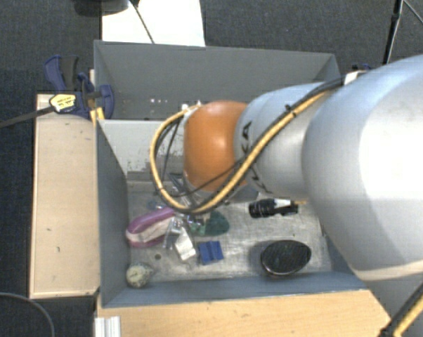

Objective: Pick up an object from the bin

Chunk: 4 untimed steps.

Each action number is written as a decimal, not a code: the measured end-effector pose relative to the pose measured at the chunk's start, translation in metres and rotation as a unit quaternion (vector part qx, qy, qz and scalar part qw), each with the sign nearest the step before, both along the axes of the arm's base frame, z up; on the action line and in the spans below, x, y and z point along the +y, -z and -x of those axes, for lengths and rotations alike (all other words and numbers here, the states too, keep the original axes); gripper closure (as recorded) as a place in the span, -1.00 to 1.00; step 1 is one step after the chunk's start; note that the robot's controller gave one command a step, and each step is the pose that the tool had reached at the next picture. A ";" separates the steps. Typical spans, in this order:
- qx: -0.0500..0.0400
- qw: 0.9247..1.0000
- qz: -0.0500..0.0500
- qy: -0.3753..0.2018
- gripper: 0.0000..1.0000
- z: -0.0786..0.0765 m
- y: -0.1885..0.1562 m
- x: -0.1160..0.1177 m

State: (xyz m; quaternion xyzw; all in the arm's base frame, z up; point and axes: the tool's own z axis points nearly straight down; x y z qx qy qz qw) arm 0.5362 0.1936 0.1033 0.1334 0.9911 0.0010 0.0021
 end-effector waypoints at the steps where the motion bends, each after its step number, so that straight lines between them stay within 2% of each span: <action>1: 0.003 0.985 0.000 0.173 -1.00 0.019 0.034 0.020; 2: 0.003 0.985 0.000 0.174 -1.00 0.019 0.034 0.020; 3: 0.003 0.985 -0.001 0.175 1.00 0.019 0.033 0.020; 4: 0.000 0.985 -0.001 0.172 1.00 0.017 -0.094 0.021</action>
Offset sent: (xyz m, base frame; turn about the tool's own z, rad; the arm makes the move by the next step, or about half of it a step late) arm -0.0188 0.0195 -0.0333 0.3482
